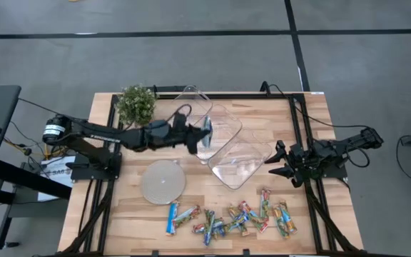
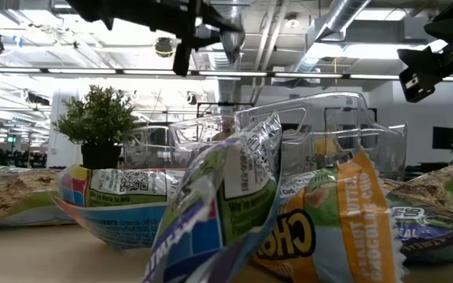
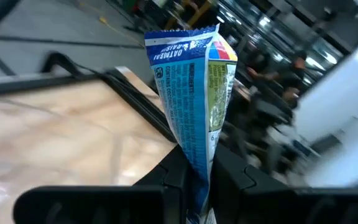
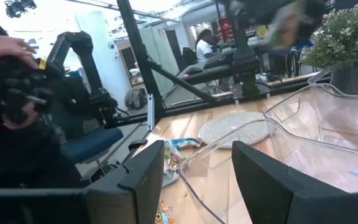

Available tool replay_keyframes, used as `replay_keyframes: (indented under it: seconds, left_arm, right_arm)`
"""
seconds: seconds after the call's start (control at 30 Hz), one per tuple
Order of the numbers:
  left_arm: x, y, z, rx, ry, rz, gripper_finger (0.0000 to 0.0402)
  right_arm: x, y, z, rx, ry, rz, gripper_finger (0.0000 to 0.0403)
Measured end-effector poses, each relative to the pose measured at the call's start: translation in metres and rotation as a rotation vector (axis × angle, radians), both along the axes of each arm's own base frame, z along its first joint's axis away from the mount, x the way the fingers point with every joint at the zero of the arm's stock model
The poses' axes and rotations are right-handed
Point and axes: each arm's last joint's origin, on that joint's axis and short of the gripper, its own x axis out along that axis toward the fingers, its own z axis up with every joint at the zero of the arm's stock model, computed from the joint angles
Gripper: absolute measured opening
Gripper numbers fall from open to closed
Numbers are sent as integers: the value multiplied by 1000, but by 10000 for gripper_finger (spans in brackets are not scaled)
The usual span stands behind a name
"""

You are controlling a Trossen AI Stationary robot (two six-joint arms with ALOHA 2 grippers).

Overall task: Pick and place Granola Bars by type
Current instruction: Put the blue granola bar into the top transparent bin

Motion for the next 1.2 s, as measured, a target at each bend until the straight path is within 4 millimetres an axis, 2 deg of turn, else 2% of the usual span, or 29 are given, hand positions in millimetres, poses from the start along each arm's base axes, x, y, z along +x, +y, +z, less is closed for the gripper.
replay_keyframes:
  seconds: [0.33,0.57,0.7,0.93,1.2]
  left_arm:
    - [-15,72,0,-13,-5,157,36]
    - [-29,105,0,-19,-11,301,36]
    - [-34,114,0,-55,-31,384,36]
    - [-36,118,0,-17,-11,442,36]
    - [-36,117,-1,149,95,400,36]
  right_arm:
    - [0,0,0,0,0,0,184]
    - [0,0,0,0,-1,0,184]
    - [0,0,0,0,0,0,184]
    - [0,0,0,0,0,0,184]
    - [0,0,0,0,-1,0,184]
